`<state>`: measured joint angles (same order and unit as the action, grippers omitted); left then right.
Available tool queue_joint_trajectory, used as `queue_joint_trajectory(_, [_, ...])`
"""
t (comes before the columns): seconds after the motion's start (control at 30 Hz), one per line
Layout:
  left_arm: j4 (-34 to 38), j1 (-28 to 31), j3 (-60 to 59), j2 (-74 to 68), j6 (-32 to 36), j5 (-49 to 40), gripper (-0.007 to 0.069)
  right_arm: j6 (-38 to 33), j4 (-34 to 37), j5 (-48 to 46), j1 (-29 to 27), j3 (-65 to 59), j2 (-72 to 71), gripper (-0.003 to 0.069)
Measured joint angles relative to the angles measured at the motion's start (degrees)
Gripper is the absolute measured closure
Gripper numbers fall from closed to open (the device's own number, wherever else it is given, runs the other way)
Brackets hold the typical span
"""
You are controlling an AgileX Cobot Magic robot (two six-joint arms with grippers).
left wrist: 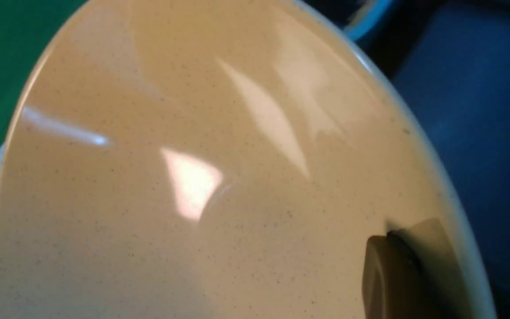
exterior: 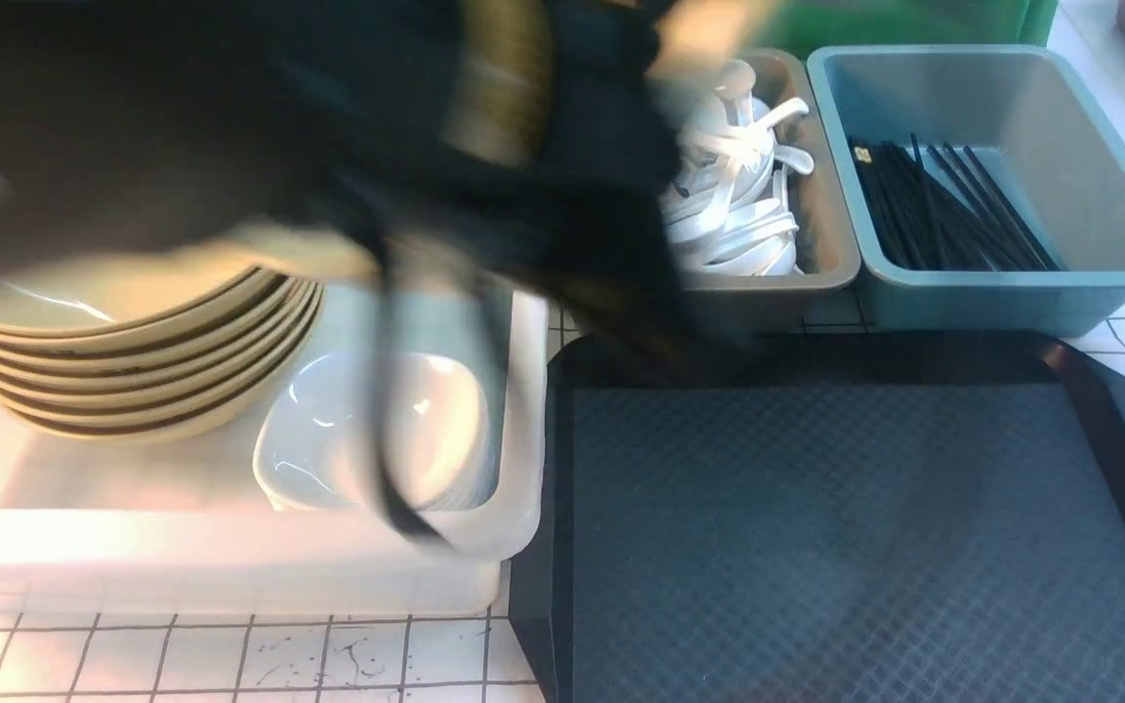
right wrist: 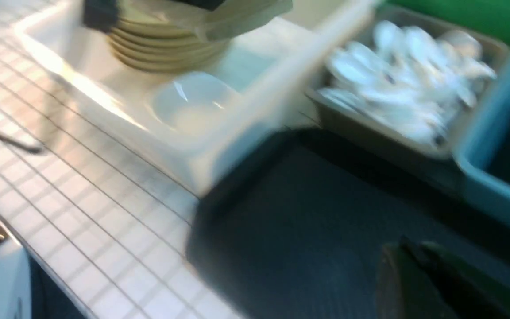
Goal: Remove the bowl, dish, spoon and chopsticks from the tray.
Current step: Use the left arm to put the noodle bowl into the large storage box on the left
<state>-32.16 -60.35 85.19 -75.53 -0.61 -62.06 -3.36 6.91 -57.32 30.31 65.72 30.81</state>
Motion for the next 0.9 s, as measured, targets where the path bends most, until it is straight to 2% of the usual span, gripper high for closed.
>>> queue_joint_trajectory(0.1, [-0.9, 7.3, -1.8, 0.8, 2.4, -4.9, 0.0607, -6.2, 4.7, 5.8, 0.0, 0.0, 5.0, 0.0613])
queue_joint_trajectory(0.17, [-0.6, 12.8, -3.1, 0.8, 4.4, -4.7, 0.0607, -8.5, 6.7, 6.8, 0.0, 0.2, 7.1, 0.0613])
queue_joint_trajectory(0.4, [0.3, 30.0, -7.6, -0.9, 11.8, 6.7, 0.0607, -12.7, 7.9, 6.7, 0.0, 0.6, 9.8, 0.0613])
queue_joint_trajectory(0.53, [0.6, 36.5, -9.5, -3.8, 15.2, 11.4, 0.0607, -13.5, 7.9, 3.7, 0.0, 0.7, 9.8, 0.0613])
queue_joint_trajectory(0.67, [0.9, 39.6, -10.6, -7.2, 16.4, 13.6, 0.0607, -13.7, 7.9, 1.9, 0.0, 0.7, 9.8, 0.0612])
queue_joint_trajectory(0.9, [1.5, 40.0, -10.9, -10.5, 16.5, 15.4, 0.0607, -14.0, 7.9, 0.4, 0.0, 0.8, 9.8, 0.0612])
